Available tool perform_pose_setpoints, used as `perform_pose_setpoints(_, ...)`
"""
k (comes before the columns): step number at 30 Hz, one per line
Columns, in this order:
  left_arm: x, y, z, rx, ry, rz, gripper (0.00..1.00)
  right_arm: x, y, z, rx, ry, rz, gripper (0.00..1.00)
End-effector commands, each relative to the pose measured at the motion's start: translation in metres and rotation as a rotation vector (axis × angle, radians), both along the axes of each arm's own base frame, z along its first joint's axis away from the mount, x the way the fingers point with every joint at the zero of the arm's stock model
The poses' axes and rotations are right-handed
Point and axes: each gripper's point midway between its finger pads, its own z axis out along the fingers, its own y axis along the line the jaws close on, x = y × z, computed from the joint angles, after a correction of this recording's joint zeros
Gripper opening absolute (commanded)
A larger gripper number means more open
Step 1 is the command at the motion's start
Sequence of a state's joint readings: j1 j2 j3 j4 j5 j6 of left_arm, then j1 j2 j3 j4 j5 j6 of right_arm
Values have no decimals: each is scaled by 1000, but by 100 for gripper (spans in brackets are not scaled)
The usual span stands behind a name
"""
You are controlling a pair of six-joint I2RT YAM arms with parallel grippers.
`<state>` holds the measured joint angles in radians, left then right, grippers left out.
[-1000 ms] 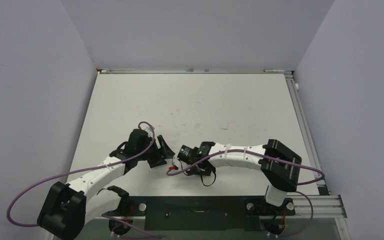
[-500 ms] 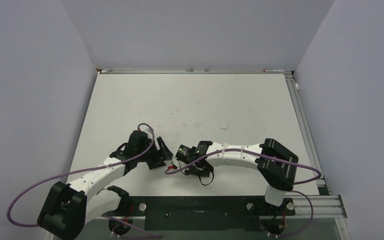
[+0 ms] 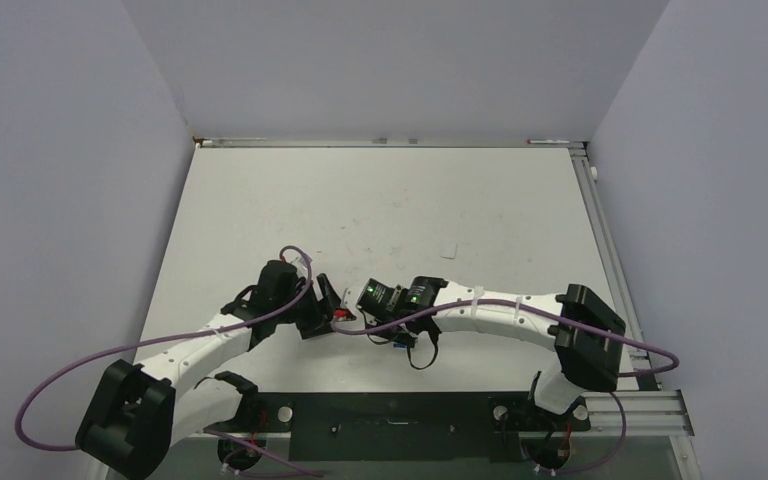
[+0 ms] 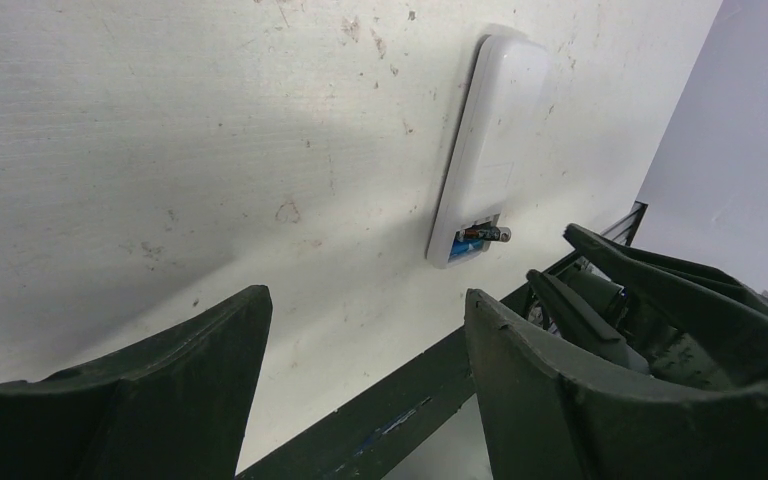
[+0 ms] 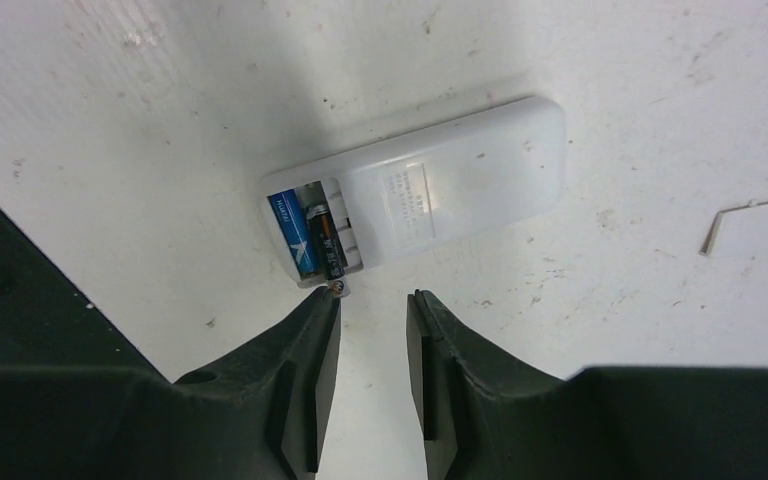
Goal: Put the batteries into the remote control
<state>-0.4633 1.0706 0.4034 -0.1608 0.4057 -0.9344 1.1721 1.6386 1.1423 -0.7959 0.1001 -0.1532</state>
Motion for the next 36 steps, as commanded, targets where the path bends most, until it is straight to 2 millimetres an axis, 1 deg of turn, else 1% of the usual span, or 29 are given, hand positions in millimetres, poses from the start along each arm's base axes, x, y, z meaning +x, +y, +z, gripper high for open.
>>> perform_pose_setpoints(1,4,-10,10,-47,-43,-37,68,13,8,34,150,-74,-111,32)
perform_pose_setpoints(5,3,-17,7,-57,-37,-55,68,19,3,46,220,-106,-218,32)
perform_pose_setpoints(9,1,-29,4,-52,-32,-91,68,30,-6,61,307,-174,-336,31)
perform_pose_setpoints(13,-5,-43,1,-41,-14,-133,68,36,-19,77,386,-205,-461,31)
perform_pose_setpoints(14,-4,-48,3,-53,-27,-140,68,37,-22,81,402,-216,-486,31)
perform_pose_setpoints(16,-5,-54,2,-56,-23,-150,68,39,-30,87,438,-235,-543,31)
perform_pose_setpoints(21,-9,-63,-2,-49,-7,-173,68,44,-46,102,556,-277,-664,41)
perform_pose_setpoints(27,-16,-66,-10,-36,18,-184,68,44,-60,103,638,-269,-757,44)
perform_pose_setpoints(31,-21,-71,-14,-35,34,-197,68,45,-68,95,646,-241,-834,44)
perform_pose_setpoints(36,-31,-81,-23,-27,73,-231,67,38,-72,88,646,-177,-892,45)
